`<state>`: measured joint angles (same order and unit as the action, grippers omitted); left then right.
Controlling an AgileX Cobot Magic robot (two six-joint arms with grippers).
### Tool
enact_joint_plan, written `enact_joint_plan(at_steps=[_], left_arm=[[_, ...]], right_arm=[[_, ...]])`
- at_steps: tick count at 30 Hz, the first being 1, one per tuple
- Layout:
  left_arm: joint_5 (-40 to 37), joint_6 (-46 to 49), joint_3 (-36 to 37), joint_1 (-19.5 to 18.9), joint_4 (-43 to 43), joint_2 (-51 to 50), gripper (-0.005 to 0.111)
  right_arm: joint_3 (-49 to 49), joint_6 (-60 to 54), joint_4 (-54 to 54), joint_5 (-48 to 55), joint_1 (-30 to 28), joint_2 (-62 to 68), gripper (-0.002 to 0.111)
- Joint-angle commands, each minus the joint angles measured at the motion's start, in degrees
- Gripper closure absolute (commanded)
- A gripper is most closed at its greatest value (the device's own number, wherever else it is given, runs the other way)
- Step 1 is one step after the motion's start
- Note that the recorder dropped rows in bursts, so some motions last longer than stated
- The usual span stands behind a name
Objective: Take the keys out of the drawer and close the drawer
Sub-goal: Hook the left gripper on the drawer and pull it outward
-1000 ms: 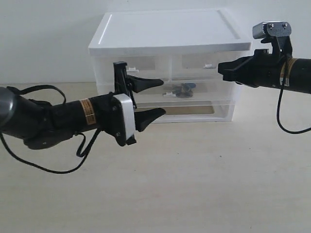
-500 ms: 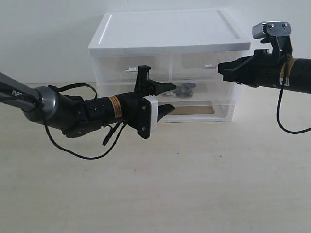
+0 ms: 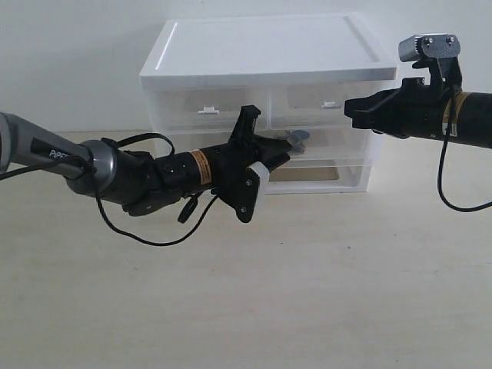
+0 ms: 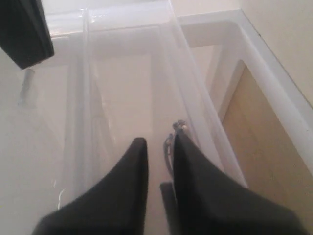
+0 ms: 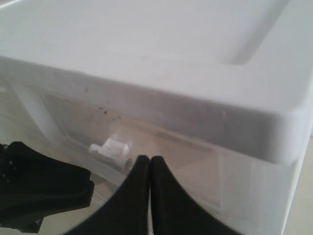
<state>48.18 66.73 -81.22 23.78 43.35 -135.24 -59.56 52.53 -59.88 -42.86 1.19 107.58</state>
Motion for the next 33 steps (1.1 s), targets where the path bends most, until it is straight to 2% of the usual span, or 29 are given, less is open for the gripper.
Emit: enact_joint_plan(at_steps=[1, 5, 13, 16, 19, 25, 33], left_arm=[[-7.9, 2.1, -1.1, -1.3, -17.9, -0.2, 0.102], [-8.8, 3.3, -0.1, -1.3, -21.6, -0.2, 0.102], [-7.7, 4.2, 5.2, -0.4, -21.7, 1.2, 0.102], [-5.3, 7.3, 8.1, 1.0, -22.4, 2.4, 0.102], [-5.0, 12.0, 9.9, 2.1, -27.1, 3.3, 0.102], [-3.1, 13.0, 13.2, 2.2, -27.0, 5.1, 0.102], [-1.4, 13.0, 13.3, 2.1, -25.6, 5.3, 0.102]], right_arm=[[-1.7, -0.6, 6.8, 3.7, -0.7, 0.4, 0.108], [-1.7, -0.6, 6.8, 4.2, -0.7, 0.4, 0.108], [-1.7, -0.6, 6.8, 4.6, -0.7, 0.4, 0.108], [-1.7, -0.6, 6.8, 4.7, -0.7, 0.4, 0.108], [-1.7, -0.6, 6.8, 4.7, -0.7, 0.4, 0.108], [-1.7, -0.6, 6.6, 4.7, -0.7, 0.4, 0.108], [-1.7, -0.5, 5.9, 4.7, -0.7, 0.4, 0.108]])
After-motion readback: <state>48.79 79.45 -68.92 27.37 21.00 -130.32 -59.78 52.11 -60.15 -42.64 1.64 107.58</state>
